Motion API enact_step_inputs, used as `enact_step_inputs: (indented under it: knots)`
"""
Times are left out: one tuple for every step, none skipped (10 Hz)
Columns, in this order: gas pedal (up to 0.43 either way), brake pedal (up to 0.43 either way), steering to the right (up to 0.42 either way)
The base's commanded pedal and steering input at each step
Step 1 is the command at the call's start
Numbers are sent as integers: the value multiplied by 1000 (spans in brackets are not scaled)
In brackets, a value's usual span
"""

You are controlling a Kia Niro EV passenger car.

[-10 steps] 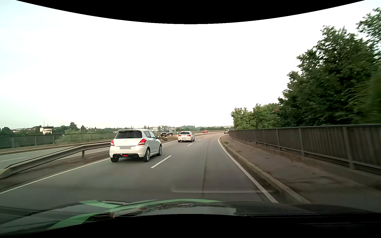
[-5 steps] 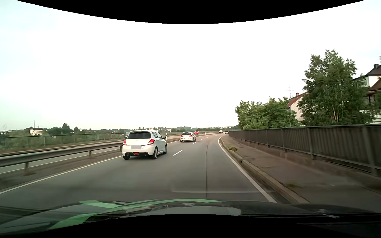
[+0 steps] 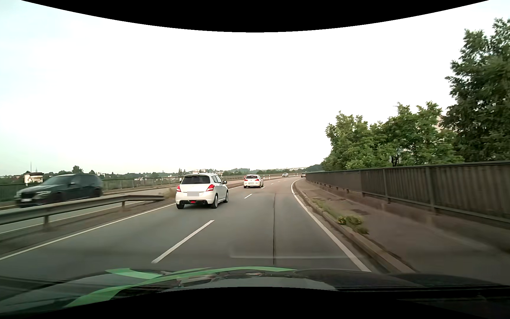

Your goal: Follow the waypoints while adhering to traffic rules and regulations

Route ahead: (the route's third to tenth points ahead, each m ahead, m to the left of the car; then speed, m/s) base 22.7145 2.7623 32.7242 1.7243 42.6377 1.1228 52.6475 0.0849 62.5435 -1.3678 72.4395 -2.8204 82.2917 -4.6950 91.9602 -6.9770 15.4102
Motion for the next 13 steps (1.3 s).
enact_step_inputs:
  knots:
    - [248, 0, 14]
    - [248, 0, 11]
    - [240, 0, 11]
    - [240, 0, 9]
    - [240, 0, 9]
    - [240, 0, 9]
    - [240, 0, 8]
    - [240, 0, 8]
    - [240, 0, 8]
    - [240, 0, 8]
    - [240, 0, 8]
    - [240, 0, 8]
    - [240, 0, 8]
